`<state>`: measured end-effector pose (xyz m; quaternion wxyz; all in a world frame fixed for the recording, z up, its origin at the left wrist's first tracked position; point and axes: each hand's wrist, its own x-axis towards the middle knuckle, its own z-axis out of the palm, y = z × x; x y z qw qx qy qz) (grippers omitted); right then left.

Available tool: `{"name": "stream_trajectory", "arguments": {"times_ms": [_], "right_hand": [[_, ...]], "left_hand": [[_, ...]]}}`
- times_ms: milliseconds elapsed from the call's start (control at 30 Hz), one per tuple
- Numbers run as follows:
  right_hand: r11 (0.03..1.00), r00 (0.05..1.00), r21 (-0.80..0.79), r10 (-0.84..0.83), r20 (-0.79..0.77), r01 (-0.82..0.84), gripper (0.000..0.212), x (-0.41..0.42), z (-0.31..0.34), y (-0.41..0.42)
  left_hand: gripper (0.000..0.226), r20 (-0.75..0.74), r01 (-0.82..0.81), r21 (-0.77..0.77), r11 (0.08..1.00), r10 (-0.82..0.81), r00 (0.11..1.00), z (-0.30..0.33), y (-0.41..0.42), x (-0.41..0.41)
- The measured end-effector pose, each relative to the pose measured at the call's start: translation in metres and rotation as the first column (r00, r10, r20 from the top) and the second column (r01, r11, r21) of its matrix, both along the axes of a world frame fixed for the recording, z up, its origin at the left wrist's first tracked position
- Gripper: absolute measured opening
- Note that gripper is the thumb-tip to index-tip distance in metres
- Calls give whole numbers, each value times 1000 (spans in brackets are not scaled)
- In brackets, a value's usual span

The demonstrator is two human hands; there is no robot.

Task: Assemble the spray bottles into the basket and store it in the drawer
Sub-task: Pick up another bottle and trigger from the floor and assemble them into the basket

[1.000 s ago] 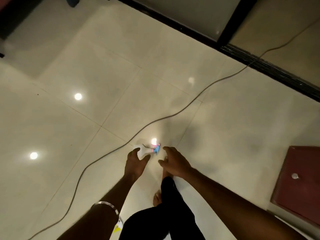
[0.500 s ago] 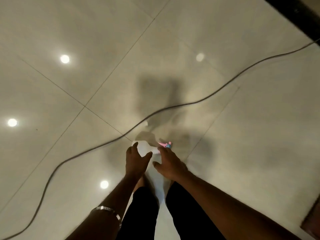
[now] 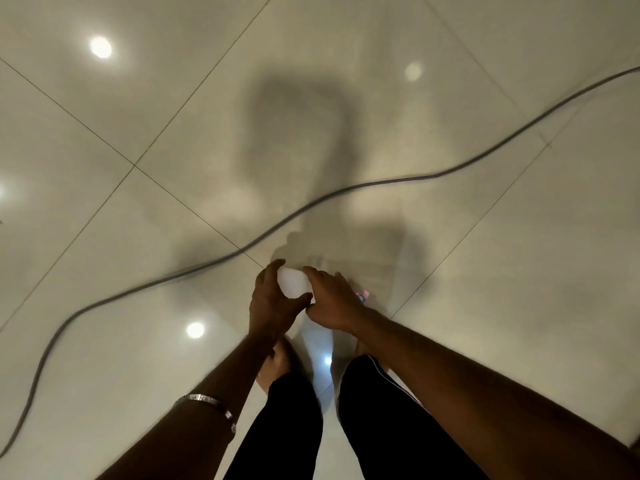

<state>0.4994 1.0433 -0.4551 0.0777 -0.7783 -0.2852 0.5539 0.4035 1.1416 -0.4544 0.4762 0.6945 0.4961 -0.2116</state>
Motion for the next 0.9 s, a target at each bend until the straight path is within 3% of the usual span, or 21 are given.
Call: {"name": "stream_trajectory", "arguments": {"times_ms": [133, 233, 300, 367, 500, 600, 700, 767, 800, 900], "right_hand": [[997, 981, -67, -37, -192, 25, 71, 13, 11, 2], [988, 934, -126, -130, -334, 92, 63, 37, 20, 2], [972, 878, -159, -228, -420, 176, 56, 60, 33, 1], [952, 801, -179, -305, -515, 247, 53, 77, 45, -3], [864, 541, -272, -482, -689, 423, 41, 97, 66, -23], [769, 386, -309, -572, -724, 559, 40, 100, 74, -43], [659, 311, -348, -670, -674, 667, 38, 89, 90, -51], [598, 267, -368, -716, -645, 712, 59, 78, 105, -52], [569, 247, -357, -725, -643, 741, 60, 73, 110, -52], [483, 158, -339, -731, -664, 807, 36, 69, 146, -55]], "left_hand": [[85, -2, 22, -47, 999, -22, 1000, 2, 12, -10], [80, -16, -25, -203, 979, 22, 1000, 2, 28, -13], [73, -17, -159, -364, 918, 164, 986, 13, 39, -7], [67, -47, -277, -505, 818, 295, 954, 24, 47, -2], [70, -93, -326, -612, 720, 343, 935, 43, 53, 4], [65, -129, -369, -671, 643, 389, 912, 56, 52, 8], [62, -154, -394, -722, 569, 422, 893, 75, 43, 18], [61, -176, -429, -721, 544, 455, 873, 91, 36, 26], [60, -191, -453, -720, 526, 477, 858, 98, 33, 29], [57, -205, -479, -732, 484, 515, 833, 128, 24, 43]]}}
